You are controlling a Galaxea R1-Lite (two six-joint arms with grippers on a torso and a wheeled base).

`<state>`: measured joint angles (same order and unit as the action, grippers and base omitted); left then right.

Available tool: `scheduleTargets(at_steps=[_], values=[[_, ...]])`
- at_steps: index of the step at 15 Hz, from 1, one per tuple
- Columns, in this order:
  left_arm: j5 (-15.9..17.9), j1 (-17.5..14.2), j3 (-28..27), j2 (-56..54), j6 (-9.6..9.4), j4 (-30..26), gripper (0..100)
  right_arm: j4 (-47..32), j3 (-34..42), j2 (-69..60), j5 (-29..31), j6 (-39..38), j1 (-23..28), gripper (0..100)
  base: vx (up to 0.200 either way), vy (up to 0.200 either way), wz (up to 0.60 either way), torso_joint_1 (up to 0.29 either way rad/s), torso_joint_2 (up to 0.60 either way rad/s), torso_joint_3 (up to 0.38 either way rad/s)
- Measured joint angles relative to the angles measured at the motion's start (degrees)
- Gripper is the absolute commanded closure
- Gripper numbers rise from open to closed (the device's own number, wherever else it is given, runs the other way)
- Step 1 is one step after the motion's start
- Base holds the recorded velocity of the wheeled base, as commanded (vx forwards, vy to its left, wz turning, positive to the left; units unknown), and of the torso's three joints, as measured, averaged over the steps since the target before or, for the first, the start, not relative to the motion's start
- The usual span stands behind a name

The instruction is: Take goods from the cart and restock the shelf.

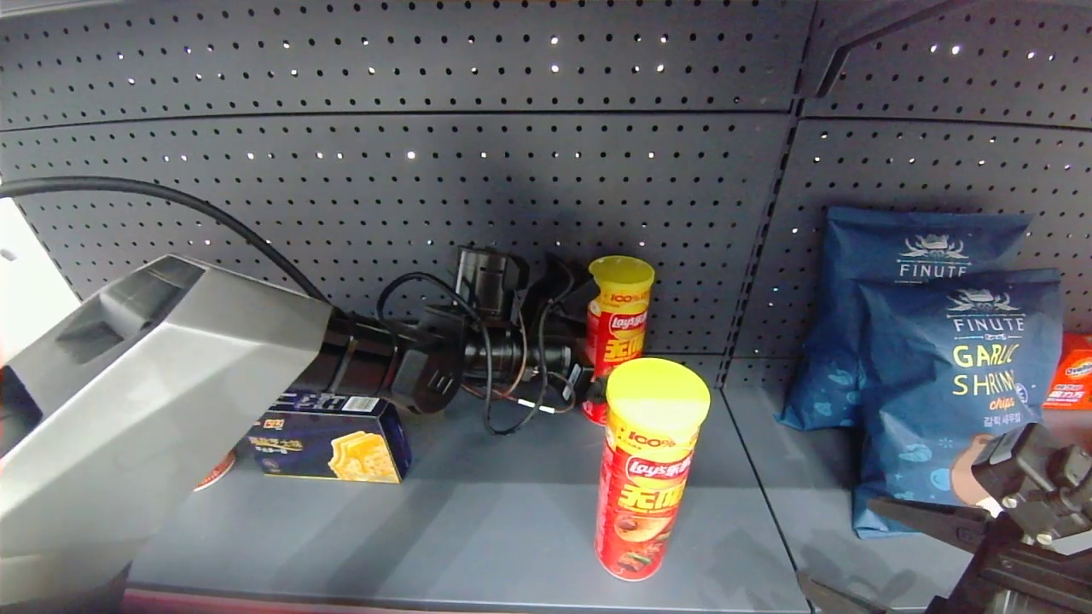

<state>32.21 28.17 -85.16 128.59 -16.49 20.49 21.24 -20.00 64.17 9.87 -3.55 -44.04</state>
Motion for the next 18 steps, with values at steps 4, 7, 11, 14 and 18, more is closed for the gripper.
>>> scheduleTargets(at_steps=[4,7,11,14,18], values=[[-2.4,-1.5,11.1,-9.8,0.02,0.4,0,0.0,0.4,1.7,0.0,0.0,0.0,0,0.000,0.000,0.00,0.000,0.00,0.000],[-7.1,-3.8,19.5,-18.9,-0.11,0.3,0,0.0,0.1,4.3,1.8,0.0,0.0,0,0.000,0.000,0.00,0.000,0.00,0.000],[-18.8,-6.7,27.4,-29.7,-0.15,-0.3,0,5.4,-4.0,13.0,6.0,-1.0,0.1,0,0.000,0.000,0.00,0.000,0.00,0.000],[-20.7,-7.2,32.9,-35.0,-0.50,0.3,0,9.9,-7.5,20.6,6.7,-1.5,-0.2,0,0.000,0.000,0.00,0.000,0.00,0.000],[-20.7,-9.6,35.4,-39.2,-0.74,0.4,0,10.2,-8.3,24.5,6.7,-1.4,-0.2,0,0.000,0.000,0.00,0.000,0.00,0.000]])
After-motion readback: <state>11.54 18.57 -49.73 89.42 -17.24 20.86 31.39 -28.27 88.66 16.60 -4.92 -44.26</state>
